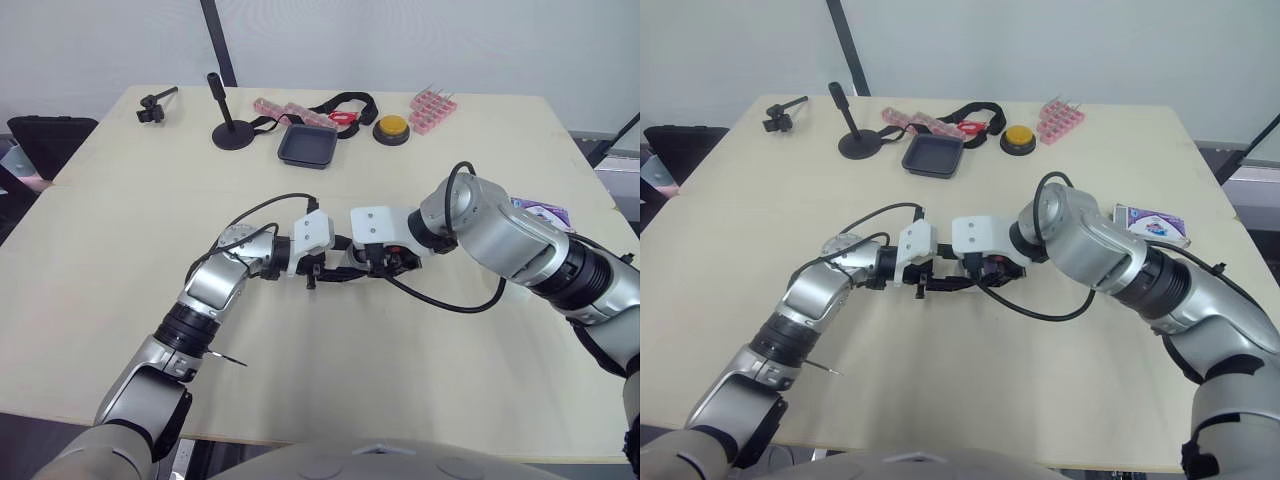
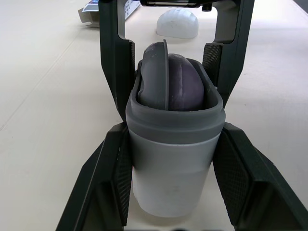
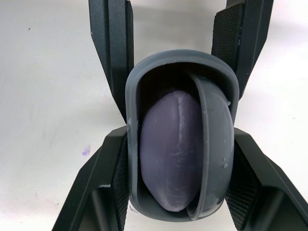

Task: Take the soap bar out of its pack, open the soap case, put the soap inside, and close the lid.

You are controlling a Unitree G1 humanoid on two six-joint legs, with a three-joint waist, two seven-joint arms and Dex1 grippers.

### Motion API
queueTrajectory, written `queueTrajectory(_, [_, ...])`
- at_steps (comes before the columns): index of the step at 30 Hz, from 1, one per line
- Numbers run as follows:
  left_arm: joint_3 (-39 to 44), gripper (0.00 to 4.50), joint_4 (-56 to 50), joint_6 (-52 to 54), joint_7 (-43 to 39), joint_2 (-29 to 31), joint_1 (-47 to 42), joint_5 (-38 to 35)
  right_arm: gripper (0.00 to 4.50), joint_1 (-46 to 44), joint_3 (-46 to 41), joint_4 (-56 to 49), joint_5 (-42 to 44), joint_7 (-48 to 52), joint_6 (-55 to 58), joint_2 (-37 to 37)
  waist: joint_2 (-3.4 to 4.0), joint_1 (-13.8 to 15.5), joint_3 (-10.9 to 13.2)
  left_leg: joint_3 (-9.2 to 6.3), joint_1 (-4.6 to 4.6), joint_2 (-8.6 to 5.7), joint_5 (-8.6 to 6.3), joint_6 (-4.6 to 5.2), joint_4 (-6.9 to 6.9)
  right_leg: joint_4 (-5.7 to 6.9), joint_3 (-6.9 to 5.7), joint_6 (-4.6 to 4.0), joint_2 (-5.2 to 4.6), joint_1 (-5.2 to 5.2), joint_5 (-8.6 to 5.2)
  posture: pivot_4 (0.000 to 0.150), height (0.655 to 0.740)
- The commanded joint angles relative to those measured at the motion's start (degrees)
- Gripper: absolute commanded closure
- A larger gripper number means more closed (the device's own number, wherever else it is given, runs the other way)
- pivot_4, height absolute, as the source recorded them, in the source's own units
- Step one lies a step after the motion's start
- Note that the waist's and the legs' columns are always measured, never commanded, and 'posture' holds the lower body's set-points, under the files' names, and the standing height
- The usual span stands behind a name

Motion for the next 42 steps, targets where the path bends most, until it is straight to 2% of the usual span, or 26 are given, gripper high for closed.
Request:
queueTrajectory(1, [0.23, 2.63, -0.38, -0.63, 0.76, -0.52, -0.62, 0.05, 2.31, -1.66, -1.66, -2.23, 0.18, 0.59, -1.01, 0.77, 0.0, 0.0, 0.0, 0.0, 0.0, 0.0, 0.0, 0.0, 0.0, 0.01, 0.0, 0.0, 0.0, 0.0, 0.0, 0.15, 0.74])
queueTrajectory(11, [0.37, 2.63, 0.69, -2.64, 1.13, -0.18, -0.3, 1.39, 2.31, -0.02, -2.84, -0.8, -0.3, -0.37, -3.2, 1.46, 0.0, 0.0, 0.0, 0.0, 0.0, 0.0, 0.0, 0.0, 0.02, 0.01, 0.0, 0.0, 0.0, 0.0, 0.0, 0.15, 0.74])
queueTrajectory(12, [0.36, 2.63, 0.79, -2.84, 1.14, -0.15, -0.23, 1.46, 1.42, 0.13, -3.0, -0.56, -0.29, -0.49, -3.15, 1.61, 0.0, -0.01, 0.0, 0.0, -0.01, 0.0, 0.0, 0.0, 0.03, 0.01, 0.0, 0.0, 0.0, 0.0, 0.0, 0.15, 0.74])
queueTrajectory(16, [0.41, 2.63, 0.99, -3.41, 1.54, -0.22, -0.17, 1.6, 0.15, 0.78, -3.87, -0.06, -0.33, -0.89, -3.56, 2.15, 0.01, -0.02, -0.01, 0.0, 0.02, 0.0, 0.0, 0.0, 0.06, 0.0, 0.01, 0.0, -0.01, 0.0, 0.0, 0.15, 0.74])
queueTrajectory(17, [0.45, 2.63, 0.97, -3.56, 1.58, -0.19, -0.1, 1.55, 0.03, 1.03, -4.15, 0.03, -0.23, -0.77, -3.54, 2.07, 0.01, 0.06, -0.01, 0.0, 0.02, 0.01, 0.0, 0.0, 0.07, 0.0, 0.01, 0.0, -0.01, 0.0, 0.0, 0.15, 0.74])
queueTrajectory(25, [3.47, 2.63, 0.22, -6.75, 0.99, 1.98, 2.8, -0.76, 0.03, 3.86, -10.61, 1.31, 0.15, 0.63, -8.07, -4.72, 0.0, -0.04, -0.01, 0.0, -0.02, 0.0, 0.01, 0.02, 0.1, 0.0, 0.0, 0.0, -0.03, -0.01, 0.0, 0.15, 0.74])
queueTrajectory(29, [7.22, 2.63, -1.12, -7.49, 0.56, 1.95, 5.11, -5.59, 0.03, 5.35, -19.52, -3.31, 4.84, 2.28, -6.94, -9.15, 0.01, -0.14, -0.01, 0.0, 0.0, 0.05, 0.01, 0.02, 0.08, -0.01, 0.01, 0.0, 0.02, -0.02, 0.0, 0.15, 0.74])
queueTrajectory(33, [10.9, 2.63, -4.57, -6.07, 1.99, -0.69, 6.8, -11.77, 0.03, 10.38, -27.05, -6.04, 8.5, 1.95, -6.79, -12.75, -0.03, 0.48, -0.02, 0.0, -0.05, 0.05, 0.0, 0.04, 0.11, -0.06, -0.01, 0.0, -0.01, 0.0, 0.0, 0.15, 0.74])
queueTrajectory(38, [10.32, 2.63, -5.48, -6.41, -0.25, -1.2, 9.26, -13.57, 0.03, 16.73, -28.98, -9.38, 9.8, 0.31, -1.43, -16.95, -0.01, 0.33, -0.03, 0.02, -0.04, 0.01, -0.02, 0.1, 0.16, -0.11, 0.0, -0.01, -0.06, 0.02, -0.01, 0.15, 0.74])
queueTrajectory(42, [9.69, 2.63, -3.78, -8.19, -2.34, -3.69, 10.22, -14.9, 0.03, 17.49, -31.01, -7.4, 11.03, -3.69, 8.47, -17.95, 0.0, -0.19, -0.03, 0.02, 0.0, 0.07, -0.01, 0.1, 0.15, -0.07, 0.02, -0.01, 0.0, 0.0, -0.01, 0.15, 0.74])
